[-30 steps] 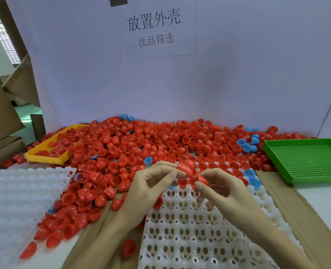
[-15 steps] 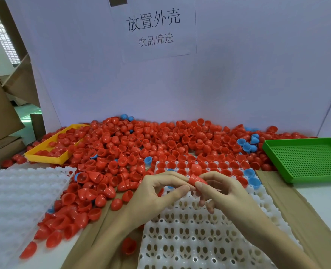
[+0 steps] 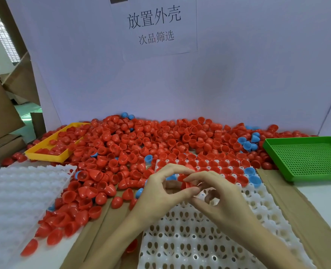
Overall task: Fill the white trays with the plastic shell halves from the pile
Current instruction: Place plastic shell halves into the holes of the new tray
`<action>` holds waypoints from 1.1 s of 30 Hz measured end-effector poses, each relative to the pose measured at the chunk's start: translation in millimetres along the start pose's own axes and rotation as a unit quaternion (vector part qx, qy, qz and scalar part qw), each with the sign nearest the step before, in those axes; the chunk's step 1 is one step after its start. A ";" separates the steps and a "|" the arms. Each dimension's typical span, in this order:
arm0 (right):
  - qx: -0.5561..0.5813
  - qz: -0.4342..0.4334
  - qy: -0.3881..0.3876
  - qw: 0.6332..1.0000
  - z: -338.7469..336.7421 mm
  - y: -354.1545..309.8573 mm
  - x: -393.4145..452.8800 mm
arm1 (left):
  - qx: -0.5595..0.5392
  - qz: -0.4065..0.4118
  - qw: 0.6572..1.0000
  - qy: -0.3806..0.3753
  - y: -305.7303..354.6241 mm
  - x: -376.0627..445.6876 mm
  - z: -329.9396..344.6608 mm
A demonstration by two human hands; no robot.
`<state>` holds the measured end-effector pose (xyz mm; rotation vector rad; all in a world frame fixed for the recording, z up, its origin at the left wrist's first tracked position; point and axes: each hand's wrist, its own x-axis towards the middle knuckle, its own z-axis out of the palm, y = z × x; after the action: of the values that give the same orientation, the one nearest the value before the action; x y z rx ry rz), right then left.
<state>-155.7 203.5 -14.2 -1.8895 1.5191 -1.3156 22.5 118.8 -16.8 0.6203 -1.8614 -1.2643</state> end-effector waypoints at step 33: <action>-0.103 -0.005 0.063 0.993 -14.0 8.6 6.2 | 0.410 0.128 0.894 0.126 -17.0 6.5 -38.2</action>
<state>-172.2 198.4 -11.3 -1.9703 1.7716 -1.3507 49.6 86.8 -22.9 0.8787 -2.1224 -0.1594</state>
